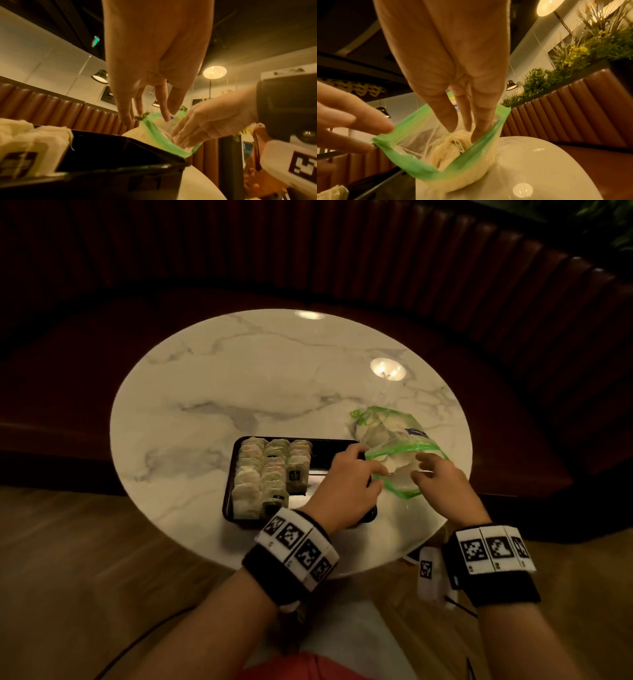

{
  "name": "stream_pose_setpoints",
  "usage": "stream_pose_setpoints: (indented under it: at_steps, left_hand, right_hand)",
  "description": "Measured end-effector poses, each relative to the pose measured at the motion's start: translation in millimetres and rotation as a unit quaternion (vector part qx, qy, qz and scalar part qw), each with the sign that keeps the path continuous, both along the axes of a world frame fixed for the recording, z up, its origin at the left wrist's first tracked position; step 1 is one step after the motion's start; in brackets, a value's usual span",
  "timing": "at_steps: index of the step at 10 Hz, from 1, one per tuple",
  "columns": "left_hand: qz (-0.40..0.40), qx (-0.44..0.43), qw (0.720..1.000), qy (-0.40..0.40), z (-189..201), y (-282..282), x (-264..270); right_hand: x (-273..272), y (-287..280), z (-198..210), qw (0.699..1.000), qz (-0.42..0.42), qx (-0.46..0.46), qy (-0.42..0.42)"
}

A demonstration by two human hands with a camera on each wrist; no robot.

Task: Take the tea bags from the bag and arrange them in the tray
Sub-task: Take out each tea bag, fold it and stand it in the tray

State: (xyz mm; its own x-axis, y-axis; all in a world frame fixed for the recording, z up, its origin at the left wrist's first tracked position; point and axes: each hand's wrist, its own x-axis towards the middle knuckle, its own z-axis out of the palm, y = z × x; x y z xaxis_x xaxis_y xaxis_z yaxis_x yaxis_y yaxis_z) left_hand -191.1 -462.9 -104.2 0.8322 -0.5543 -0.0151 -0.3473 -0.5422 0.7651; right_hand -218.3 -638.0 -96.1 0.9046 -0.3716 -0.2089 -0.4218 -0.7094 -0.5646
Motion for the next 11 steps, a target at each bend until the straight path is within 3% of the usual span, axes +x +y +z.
stream_pose_setpoints:
  at_steps: [2,4,6,8,9,11]
  left_hand:
    - [-0.026,0.026,0.999,0.006,-11,-24,14]
    - [-0.039,0.027,0.999,-0.018,-10,-35,11]
    - [-0.032,0.020,0.999,-0.011,-6,-32,9]
    - [-0.051,0.006,0.999,0.004,-9,-26,13]
    - [-0.062,0.021,0.998,0.006,-8,-23,13]
    - [-0.072,0.011,0.997,0.016,-8,-22,11]
  right_hand:
    - [10,-4,-5,0.999,-0.045,0.021,0.011]
    - [31,-9,-21,0.986,-0.115,0.116,-0.010]
    - [42,-1,-27,0.983,-0.147,0.084,-0.068]
    - [45,-11,-39,0.979,-0.169,0.111,-0.011]
    - [53,-15,-45,0.959,-0.195,0.205,-0.017]
    - [56,-11,-35,0.937,-0.141,0.320,0.021]
